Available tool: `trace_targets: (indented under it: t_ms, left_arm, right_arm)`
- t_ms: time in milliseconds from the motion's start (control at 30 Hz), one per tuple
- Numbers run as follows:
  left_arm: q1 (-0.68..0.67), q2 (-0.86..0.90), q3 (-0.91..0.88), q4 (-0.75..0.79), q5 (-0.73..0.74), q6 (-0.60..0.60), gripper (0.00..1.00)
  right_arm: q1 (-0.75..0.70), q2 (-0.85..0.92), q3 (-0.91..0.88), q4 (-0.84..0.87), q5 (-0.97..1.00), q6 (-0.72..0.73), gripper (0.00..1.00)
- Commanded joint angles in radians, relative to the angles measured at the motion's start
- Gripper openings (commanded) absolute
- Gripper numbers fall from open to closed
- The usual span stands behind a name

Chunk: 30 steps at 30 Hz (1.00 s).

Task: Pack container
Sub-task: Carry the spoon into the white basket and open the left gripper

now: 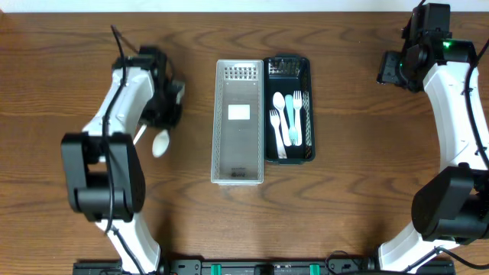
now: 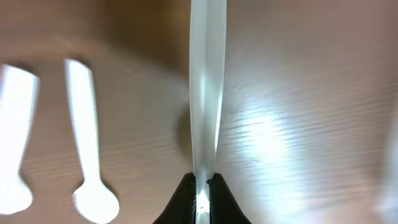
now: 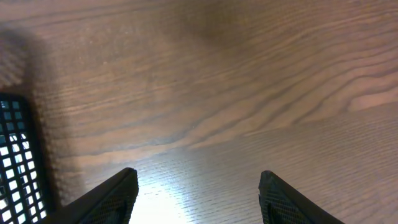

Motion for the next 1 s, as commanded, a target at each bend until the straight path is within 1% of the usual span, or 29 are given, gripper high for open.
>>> trace_targets:
  t_ms: [0, 133, 200, 267, 367, 467, 667, 700, 733, 767, 833, 867, 967]
  left_arm:
    - [-0.089, -0.136, 0.126, -0.034, 0.01, -0.182, 0.06]
    - [-0.229, -0.208, 0.146, 0.006, 0.01, -0.322, 0.06]
    - [-0.29, -0.207, 0.145, 0.019, 0.011, -0.392, 0.06]
    - [-0.355, -0.187, 0.136, 0.038, 0.011, -0.434, 0.06]
    - [-0.43, -0.134, 0.125, 0.058, 0.011, -0.444, 0.06]
    - [-0.473, -0.067, 0.124, 0.063, 0.01, -0.443, 0.06]
    - [-0.484, 0.045, 0.124, 0.063, 0.01, -0.443, 0.06]
    - [-0.483, 0.05, 0.124, 0.063, 0.01, -0.439, 0.12]
    - [-0.483, 0.05, 0.124, 0.063, 0.01, -0.428, 0.25]
    - [-0.482, 0.049, 0.124, 0.063, 0.01, -0.396, 0.34]
    - [-0.482, 0.033, 0.126, 0.062, 0.005, -0.34, 0.48]
    - [-0.482, 0.021, 0.129, 0.058, -0.015, -0.325, 0.53]
    - [-0.482, -0.033, 0.149, 0.029, -0.136, -0.309, 0.64]
  right_arm:
    - [-0.005, -0.001, 0.009, 0.002, 0.003, -0.015, 0.65]
    - [-0.005, -0.001, 0.009, 0.002, 0.003, -0.015, 0.66]
    - [-0.005, -0.001, 0.009, 0.002, 0.003, -0.015, 0.66]
    - [-0.005, -0.001, 0.009, 0.002, 0.003, -0.015, 0.66]
    - [-0.005, -0.001, 0.009, 0.001, 0.003, -0.015, 0.66]
    - [-0.005, -0.001, 0.009, -0.002, 0.003, -0.015, 0.66]
    - [-0.005, -0.001, 0.009, -0.014, 0.003, -0.016, 0.66]
    - [-0.005, -0.001, 0.009, -0.014, 0.003, -0.02, 0.66]
    - [-0.005, -0.001, 0.009, -0.014, 0.003, -0.026, 0.66]
    - [-0.005, -0.001, 0.009, -0.014, 0.003, -0.031, 0.66]
    - [-0.006, -0.001, 0.009, -0.014, 0.003, -0.031, 0.66]
    - [-0.005, -0.001, 0.009, -0.014, 0.003, -0.031, 0.66]
    - [-0.005, -0.001, 0.009, -0.014, 0.003, -0.031, 0.66]
